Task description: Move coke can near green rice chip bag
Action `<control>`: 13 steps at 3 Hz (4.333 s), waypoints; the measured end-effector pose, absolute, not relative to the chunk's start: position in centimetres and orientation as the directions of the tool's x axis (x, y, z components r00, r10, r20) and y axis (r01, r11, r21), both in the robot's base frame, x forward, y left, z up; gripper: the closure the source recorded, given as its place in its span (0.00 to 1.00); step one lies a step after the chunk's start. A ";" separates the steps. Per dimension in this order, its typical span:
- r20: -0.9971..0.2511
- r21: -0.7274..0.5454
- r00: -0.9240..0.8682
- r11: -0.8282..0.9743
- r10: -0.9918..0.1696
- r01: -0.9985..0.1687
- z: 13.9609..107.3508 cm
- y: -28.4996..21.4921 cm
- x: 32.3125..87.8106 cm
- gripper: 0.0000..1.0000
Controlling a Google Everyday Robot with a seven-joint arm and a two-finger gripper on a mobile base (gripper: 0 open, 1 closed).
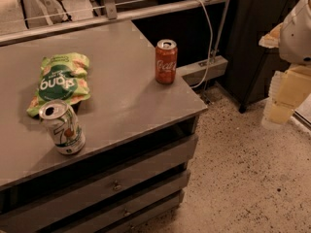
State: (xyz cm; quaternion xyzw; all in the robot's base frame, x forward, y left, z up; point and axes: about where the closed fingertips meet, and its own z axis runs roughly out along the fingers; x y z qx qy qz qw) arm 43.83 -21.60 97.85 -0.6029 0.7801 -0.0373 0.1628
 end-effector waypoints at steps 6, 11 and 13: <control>-0.584 -0.223 -0.110 0.290 -0.804 -0.931 93.5 -13.3 59.4 0.00; -0.657 -0.249 -0.047 0.276 -0.752 -0.928 92.6 -7.5 65.3 0.00; -0.693 -0.193 -0.069 0.277 -0.718 -0.941 90.6 -6.5 66.8 0.19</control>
Offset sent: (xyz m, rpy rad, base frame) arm 0.0576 -0.0193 -0.0289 0.1239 -0.0072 0.0099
